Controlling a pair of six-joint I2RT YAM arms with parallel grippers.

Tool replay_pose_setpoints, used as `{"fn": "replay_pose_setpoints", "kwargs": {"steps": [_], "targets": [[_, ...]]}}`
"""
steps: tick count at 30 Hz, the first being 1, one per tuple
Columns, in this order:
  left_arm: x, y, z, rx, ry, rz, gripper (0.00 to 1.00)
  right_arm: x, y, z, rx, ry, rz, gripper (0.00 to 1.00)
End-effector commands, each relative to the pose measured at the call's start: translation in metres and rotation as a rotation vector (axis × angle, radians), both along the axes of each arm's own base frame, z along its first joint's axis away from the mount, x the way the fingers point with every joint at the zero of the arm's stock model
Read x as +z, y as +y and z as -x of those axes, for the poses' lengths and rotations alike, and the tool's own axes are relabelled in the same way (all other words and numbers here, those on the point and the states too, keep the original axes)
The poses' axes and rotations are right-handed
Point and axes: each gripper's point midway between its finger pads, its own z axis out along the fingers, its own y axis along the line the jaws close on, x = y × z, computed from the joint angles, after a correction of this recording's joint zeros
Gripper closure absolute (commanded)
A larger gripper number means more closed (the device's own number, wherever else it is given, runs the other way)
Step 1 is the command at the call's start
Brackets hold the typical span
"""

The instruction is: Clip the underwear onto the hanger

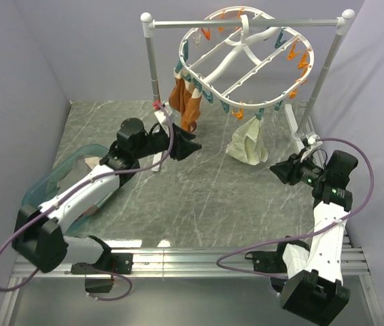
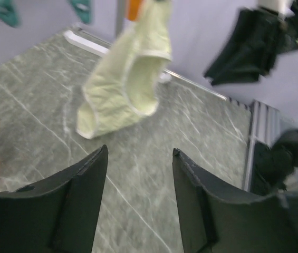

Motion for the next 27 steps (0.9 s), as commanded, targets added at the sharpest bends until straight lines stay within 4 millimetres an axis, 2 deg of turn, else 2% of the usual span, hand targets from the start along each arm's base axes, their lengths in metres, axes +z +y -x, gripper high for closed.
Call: {"fn": "replay_pose_setpoints", "kwargs": {"steps": [1, 2, 3, 6, 8, 11, 13, 14, 17, 20, 27], "targets": [[0.045, -0.005, -0.035, 0.07, -0.065, 0.141, 0.46, 0.025, 0.0, -0.009, -0.02, -0.096, -0.023, 0.61], [0.042, -0.008, -0.047, 0.079, -0.051, 0.15, 0.49, 0.032, 0.002, -0.009, -0.027, -0.103, -0.045, 0.61], [0.058, -0.009, -0.054, 0.087, -0.089, 0.178, 0.5, 0.037, 0.004, -0.01, -0.026, -0.111, -0.053, 0.61], [0.061, -0.009, -0.083, 0.15, -0.085, 0.204, 0.56, 0.053, 0.01, -0.011, -0.042, -0.145, -0.082, 0.62], [0.065, -0.006, -0.101, 0.186, -0.075, 0.234, 0.57, 0.063, 0.023, -0.008, -0.026, -0.162, -0.111, 0.63], [0.076, -0.005, -0.116, 0.216, -0.091, 0.277, 0.57, 0.081, 0.037, -0.007, -0.013, -0.232, -0.118, 0.64], [0.08, -0.006, -0.12, 0.211, -0.1, 0.285, 0.57, 0.089, 0.043, -0.009, -0.017, -0.265, -0.117, 0.64], [0.086, -0.009, -0.121, 0.203, -0.105, 0.3, 0.56, 0.095, 0.053, -0.007, 0.014, -0.277, -0.128, 0.64], [0.091, -0.015, -0.122, 0.169, -0.117, 0.313, 0.55, 0.101, 0.065, -0.01, 0.04, -0.297, -0.146, 0.65], [0.094, -0.016, -0.129, 0.179, -0.12, 0.318, 0.55, 0.097, 0.071, -0.016, 0.047, -0.288, -0.147, 0.66], [0.096, -0.022, -0.146, 0.207, -0.103, 0.33, 0.59, 0.109, 0.098, -0.02, 0.113, -0.343, -0.147, 0.68]]}}
